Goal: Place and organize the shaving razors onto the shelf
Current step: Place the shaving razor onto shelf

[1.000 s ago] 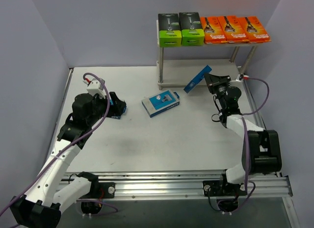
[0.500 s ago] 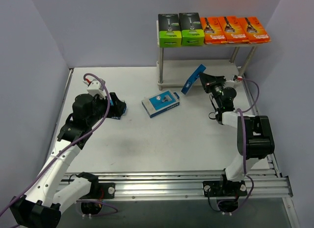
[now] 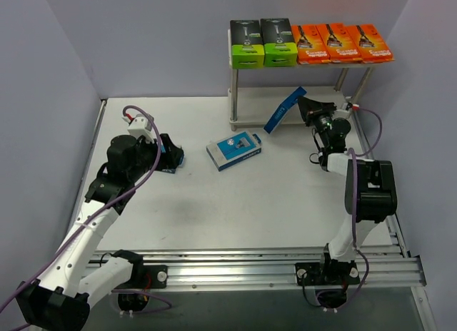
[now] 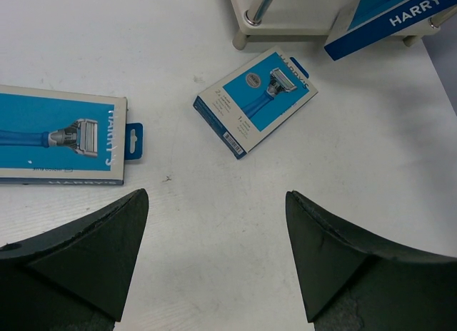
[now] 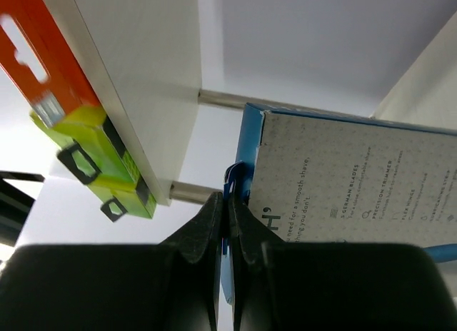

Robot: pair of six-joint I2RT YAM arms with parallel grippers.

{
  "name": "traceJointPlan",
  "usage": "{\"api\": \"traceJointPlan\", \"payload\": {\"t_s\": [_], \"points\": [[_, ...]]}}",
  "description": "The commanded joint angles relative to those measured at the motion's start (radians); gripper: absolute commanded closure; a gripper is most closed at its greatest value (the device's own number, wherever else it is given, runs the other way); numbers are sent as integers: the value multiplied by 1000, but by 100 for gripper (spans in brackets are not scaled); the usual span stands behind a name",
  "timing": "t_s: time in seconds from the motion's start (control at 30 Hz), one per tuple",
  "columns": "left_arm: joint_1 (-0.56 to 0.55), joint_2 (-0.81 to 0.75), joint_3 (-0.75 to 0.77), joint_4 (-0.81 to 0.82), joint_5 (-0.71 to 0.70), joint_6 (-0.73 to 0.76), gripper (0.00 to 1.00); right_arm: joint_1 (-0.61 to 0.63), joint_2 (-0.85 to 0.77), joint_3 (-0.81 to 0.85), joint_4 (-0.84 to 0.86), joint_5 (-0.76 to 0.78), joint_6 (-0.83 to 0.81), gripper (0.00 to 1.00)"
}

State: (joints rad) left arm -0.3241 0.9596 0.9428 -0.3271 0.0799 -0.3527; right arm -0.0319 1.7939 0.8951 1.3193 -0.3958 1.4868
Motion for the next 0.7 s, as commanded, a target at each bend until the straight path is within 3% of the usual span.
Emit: {"api": "traceJointPlan", "payload": {"t_s": [0.0, 0.43, 0.67], "points": [[7, 7, 17, 13, 9, 23, 13, -43, 39, 36, 543, -21, 59, 100], [19, 19, 17, 23, 38, 11, 13, -166, -21, -146, 460, -101, 24, 100], [19, 16, 10, 23, 41, 9, 13, -174, -54, -261, 342, -48, -66, 100]]}}
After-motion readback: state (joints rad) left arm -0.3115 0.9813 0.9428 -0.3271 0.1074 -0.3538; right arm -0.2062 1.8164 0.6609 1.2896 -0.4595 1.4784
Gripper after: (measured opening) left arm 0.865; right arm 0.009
